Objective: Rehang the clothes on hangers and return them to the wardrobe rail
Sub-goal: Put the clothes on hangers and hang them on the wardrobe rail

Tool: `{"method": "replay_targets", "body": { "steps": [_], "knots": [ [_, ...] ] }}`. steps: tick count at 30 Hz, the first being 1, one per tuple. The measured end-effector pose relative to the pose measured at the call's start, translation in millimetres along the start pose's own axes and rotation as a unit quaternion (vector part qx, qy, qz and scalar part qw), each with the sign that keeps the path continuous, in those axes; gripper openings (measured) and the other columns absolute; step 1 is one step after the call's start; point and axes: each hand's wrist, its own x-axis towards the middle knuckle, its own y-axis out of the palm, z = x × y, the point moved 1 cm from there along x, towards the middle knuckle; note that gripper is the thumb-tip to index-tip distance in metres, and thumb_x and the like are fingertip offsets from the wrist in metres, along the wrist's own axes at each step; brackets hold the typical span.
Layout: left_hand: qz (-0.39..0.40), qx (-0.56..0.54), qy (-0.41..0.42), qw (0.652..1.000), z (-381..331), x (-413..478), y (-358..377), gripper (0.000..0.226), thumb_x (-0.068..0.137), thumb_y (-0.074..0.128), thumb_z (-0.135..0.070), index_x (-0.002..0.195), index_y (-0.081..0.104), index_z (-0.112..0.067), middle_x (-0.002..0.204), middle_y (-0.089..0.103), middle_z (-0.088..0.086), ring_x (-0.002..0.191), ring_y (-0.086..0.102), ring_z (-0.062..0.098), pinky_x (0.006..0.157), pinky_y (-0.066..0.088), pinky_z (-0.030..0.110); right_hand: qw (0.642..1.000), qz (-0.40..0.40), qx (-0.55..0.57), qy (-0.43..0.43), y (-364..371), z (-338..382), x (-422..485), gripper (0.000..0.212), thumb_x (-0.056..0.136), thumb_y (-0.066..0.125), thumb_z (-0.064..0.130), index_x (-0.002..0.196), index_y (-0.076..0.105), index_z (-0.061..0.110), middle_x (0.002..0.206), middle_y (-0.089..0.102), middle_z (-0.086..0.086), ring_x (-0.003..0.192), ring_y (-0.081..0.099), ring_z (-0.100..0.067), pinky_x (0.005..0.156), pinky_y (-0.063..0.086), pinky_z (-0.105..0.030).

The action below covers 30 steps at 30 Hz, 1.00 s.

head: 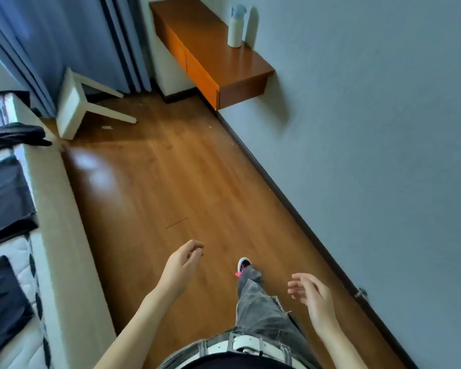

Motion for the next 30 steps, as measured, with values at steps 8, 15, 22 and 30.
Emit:
{"method": "replay_targets", "body": {
  "steps": [8, 15, 22, 30],
  "knots": [
    [-0.213, -0.086, -0.144, 0.962, -22.6, 82.2, -48.6, 0.017, 0.1, 0.047, -0.02, 0.101, 0.064, -0.023, 0.095, 0.069, -0.007, 0.091, 0.065, 0.011, 0.073, 0.046, 0.019, 0.957, 0.243, -0.133, -0.084, 111.4, 193.7, 215.6, 0.028, 0.101, 0.043, 0.018, 0.094, 0.07, 0.011, 0.086, 0.073, -0.007, 0.081, 0.07, -0.024, 0.074, 0.06, -0.034],
    [-0.404, -0.185, -0.277, 0.852, 5.8, 115.3, -95.9, 0.017, 0.096, 0.049, -0.024, 0.091, 0.065, -0.028, 0.089, 0.072, -0.003, 0.087, 0.067, 0.015, 0.079, 0.048, 0.033, 0.885, 0.411, -0.182, -0.122, 300.7, 318.1, 321.9, 0.03, 0.101, 0.041, 0.007, 0.09, 0.068, 0.006, 0.082, 0.072, -0.015, 0.071, 0.068, -0.025, 0.064, 0.057, -0.027],
    [-0.426, -0.247, -0.305, 0.815, 12.8, 236.4, -199.9, 0.022, 0.098, 0.048, -0.016, 0.091, 0.065, -0.028, 0.089, 0.072, -0.001, 0.09, 0.068, 0.018, 0.076, 0.046, 0.025, 0.857, 0.457, -0.207, -0.113, 459.8, 404.3, 387.4, 0.029, 0.099, 0.041, 0.003, 0.091, 0.068, 0.003, 0.082, 0.07, -0.018, 0.071, 0.066, -0.029, 0.066, 0.055, -0.034],
    [-0.442, -0.22, -0.249, 0.834, -13.7, 402.8, -405.4, 0.019, 0.099, 0.047, -0.018, 0.099, 0.065, -0.023, 0.092, 0.07, -0.005, 0.09, 0.065, 0.009, 0.081, 0.047, 0.022, 0.86, 0.449, -0.215, -0.11, 608.4, 530.3, 480.2, 0.027, 0.1, 0.041, 0.003, 0.094, 0.066, -0.003, 0.084, 0.069, -0.023, 0.071, 0.065, -0.032, 0.062, 0.056, -0.029]
  ]
}}
